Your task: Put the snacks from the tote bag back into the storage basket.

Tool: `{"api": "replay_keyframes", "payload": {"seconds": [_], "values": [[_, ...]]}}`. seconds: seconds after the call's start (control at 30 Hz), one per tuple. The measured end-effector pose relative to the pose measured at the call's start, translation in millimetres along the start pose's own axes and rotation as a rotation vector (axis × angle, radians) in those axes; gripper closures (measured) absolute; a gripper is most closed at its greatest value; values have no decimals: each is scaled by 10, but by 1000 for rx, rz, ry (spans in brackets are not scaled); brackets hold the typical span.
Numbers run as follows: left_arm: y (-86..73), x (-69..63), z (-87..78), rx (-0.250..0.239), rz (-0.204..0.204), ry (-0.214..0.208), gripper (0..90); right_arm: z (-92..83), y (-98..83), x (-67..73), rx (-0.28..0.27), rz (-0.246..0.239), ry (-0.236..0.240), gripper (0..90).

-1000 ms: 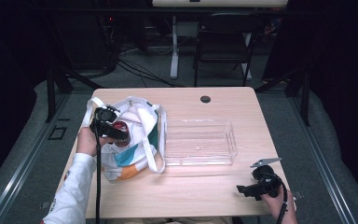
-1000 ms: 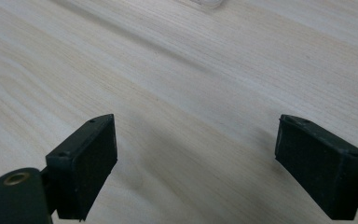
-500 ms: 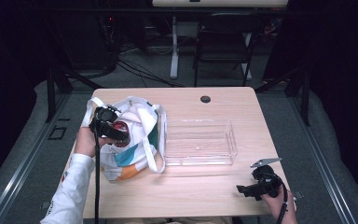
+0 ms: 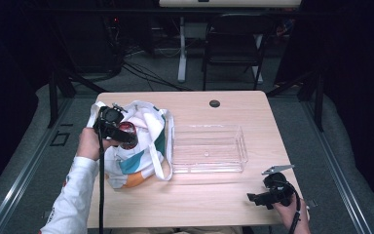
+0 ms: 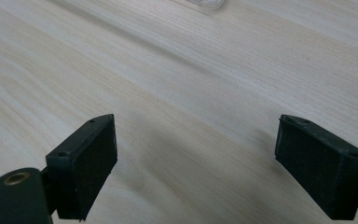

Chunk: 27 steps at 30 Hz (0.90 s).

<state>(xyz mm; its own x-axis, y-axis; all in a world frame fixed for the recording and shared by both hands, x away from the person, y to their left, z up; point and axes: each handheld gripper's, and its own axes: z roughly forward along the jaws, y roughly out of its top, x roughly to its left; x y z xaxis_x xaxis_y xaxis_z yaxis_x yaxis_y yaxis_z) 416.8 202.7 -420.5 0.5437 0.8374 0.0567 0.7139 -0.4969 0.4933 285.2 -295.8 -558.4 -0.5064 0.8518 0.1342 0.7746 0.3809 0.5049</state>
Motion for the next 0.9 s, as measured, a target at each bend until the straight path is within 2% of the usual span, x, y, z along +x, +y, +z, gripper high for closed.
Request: {"api": "replay_keyframes", "payload": {"seconds": [0.37, 0.9], "values": [[196, -113, -190, -24, 33, -13, 258, -7, -2, -2, -2, 1, -2, 123], [438, -342, -305, -47, 90, -32, 258, -11, -4, -5, -3, 1, -10, 124]]}}
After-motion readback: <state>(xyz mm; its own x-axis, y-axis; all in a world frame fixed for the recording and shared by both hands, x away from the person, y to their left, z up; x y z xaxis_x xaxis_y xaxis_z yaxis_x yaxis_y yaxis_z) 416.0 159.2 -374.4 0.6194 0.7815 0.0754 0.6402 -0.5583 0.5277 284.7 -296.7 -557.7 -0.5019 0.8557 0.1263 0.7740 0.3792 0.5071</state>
